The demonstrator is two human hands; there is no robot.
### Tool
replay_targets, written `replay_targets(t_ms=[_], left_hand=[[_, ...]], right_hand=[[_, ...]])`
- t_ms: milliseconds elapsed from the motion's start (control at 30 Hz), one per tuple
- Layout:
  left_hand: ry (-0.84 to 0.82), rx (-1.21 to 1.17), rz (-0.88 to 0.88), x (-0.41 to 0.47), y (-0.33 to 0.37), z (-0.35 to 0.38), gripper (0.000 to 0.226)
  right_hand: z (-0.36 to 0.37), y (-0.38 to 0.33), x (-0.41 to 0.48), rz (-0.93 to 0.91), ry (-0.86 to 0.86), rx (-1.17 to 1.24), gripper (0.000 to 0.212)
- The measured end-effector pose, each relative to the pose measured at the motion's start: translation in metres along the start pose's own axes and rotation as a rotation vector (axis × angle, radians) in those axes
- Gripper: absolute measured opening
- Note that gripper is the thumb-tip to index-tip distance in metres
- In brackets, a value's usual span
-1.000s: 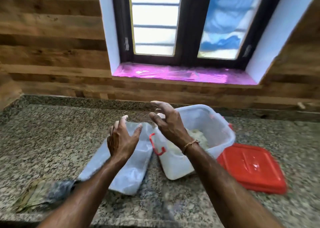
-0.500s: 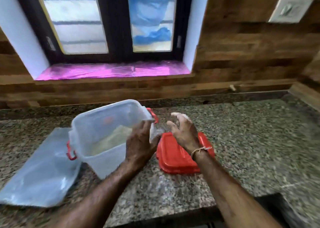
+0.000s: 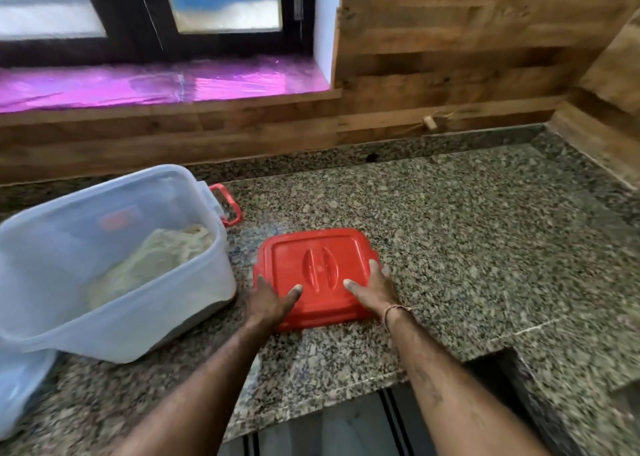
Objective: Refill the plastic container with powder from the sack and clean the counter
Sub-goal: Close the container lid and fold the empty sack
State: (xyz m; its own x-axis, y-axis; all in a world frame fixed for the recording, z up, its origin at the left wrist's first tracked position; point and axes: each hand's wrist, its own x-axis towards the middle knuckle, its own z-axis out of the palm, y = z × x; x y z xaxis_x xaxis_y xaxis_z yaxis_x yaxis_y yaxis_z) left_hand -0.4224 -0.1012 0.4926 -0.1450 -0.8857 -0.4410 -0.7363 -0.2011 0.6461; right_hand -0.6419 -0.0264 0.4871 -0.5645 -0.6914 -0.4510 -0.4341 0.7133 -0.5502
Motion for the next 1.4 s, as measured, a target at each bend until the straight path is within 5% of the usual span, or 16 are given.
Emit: replay_targets(t_ms=[67, 267, 433, 567, 700, 1000, 1233, 1400], left_hand=[[0.056, -0.109, -0.047, 0.010, -0.010, 0.006, 0.127], [0.114, -0.266, -0.159, 0.004, -0.007, 0.008, 0.100], [0.185, -0.363, 0.158, -0.017, 0.041, -0.004, 0.078], [0.275, -0.392, 0.384, -0.031, 0.099, -0.044, 0.080], [0.417, -0.402, 0.430, -0.047, 0.126, -0.101, 0.076], [0.817, -0.160, 0.009, -0.072, 0.048, -0.229, 0.086], [0.837, -0.225, -0.182, -0.088, -0.039, -0.273, 0.099], [0.807, -0.256, -0.221, -0.079, -0.081, -0.274, 0.095]], right_hand=[[0.000, 0.010, 0.007, 0.021, 0.017, 0.064, 0.104], [-0.004, 0.034, 0.031, 0.139, 0.062, 0.295, 0.111], [-0.029, 0.028, 0.022, 0.183, 0.111, 0.618, 0.092], [-0.075, -0.018, 0.013, 0.036, 0.201, 0.786, 0.076], [-0.114, -0.087, -0.003, -0.133, 0.319, 0.773, 0.070], [-0.069, -0.249, -0.054, -0.463, 0.144, 0.646, 0.060], [0.003, -0.313, -0.087, -0.546, 0.044, 0.392, 0.055], [0.039, -0.319, -0.089, -0.551, 0.059, 0.164, 0.072]])
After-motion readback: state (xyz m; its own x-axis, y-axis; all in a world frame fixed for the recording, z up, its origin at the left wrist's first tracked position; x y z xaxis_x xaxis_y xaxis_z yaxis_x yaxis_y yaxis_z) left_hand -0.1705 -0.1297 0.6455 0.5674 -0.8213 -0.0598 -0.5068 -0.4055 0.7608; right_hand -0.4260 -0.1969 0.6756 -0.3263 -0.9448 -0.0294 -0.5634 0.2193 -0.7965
